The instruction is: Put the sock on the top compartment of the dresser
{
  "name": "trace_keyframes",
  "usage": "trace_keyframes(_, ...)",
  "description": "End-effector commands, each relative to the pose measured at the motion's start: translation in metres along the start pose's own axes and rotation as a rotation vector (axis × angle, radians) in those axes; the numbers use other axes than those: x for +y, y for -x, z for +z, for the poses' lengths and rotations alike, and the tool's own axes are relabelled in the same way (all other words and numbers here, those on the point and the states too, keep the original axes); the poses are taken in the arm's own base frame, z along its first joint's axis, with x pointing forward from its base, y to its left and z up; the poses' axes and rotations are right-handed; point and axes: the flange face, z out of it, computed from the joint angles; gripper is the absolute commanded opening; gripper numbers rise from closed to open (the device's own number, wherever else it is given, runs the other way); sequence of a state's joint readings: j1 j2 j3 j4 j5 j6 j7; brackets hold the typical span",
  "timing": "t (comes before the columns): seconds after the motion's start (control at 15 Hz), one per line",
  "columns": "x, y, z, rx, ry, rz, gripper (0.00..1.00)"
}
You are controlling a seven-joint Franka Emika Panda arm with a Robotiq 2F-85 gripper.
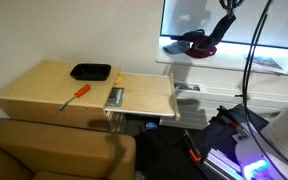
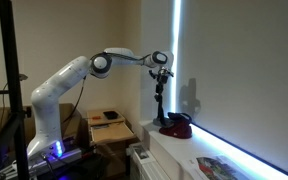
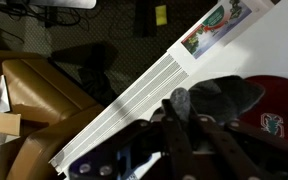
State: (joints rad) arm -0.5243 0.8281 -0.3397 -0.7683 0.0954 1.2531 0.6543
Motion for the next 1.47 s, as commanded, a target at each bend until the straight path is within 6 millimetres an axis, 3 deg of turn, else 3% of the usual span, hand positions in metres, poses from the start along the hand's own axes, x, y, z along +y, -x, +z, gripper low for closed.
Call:
trace_keyframes(0.0,0.001,0.000,0.001,-0.004,0.001,-0.003,0.03)
trace_keyframes(0.07,-0.010,-0.002,0.019,-0.016,0.038,0.028,0.03)
trace_keyframes(0.2,-0.031,0.018,0.037,-0.066,0.088,-0.118,0.03)
trace_keyframes(0.4,-0.065,0.069,0.045,-0.103,0.087,-0.276,0.03)
trace_keyframes(0.53,-0.075,0.108,0.041,-0.106,0.105,-0.389,0.03)
trace_keyframes(0.8,-0.069,0.161,0.028,-0.089,0.164,-0.613,0.03)
trace_keyframes(1.07,-0.040,0.198,0.017,-0.063,0.265,-0.822,0.03)
trace_keyframes(1.27,-0.012,0.217,0.006,-0.010,0.353,-0.965,0.03)
trace_keyframes(1.33,-0.036,0.200,0.006,-0.040,0.328,-0.870,0.03)
trace_keyframes(1.4,-0.030,0.204,0.002,-0.033,0.333,-0.881,0.12)
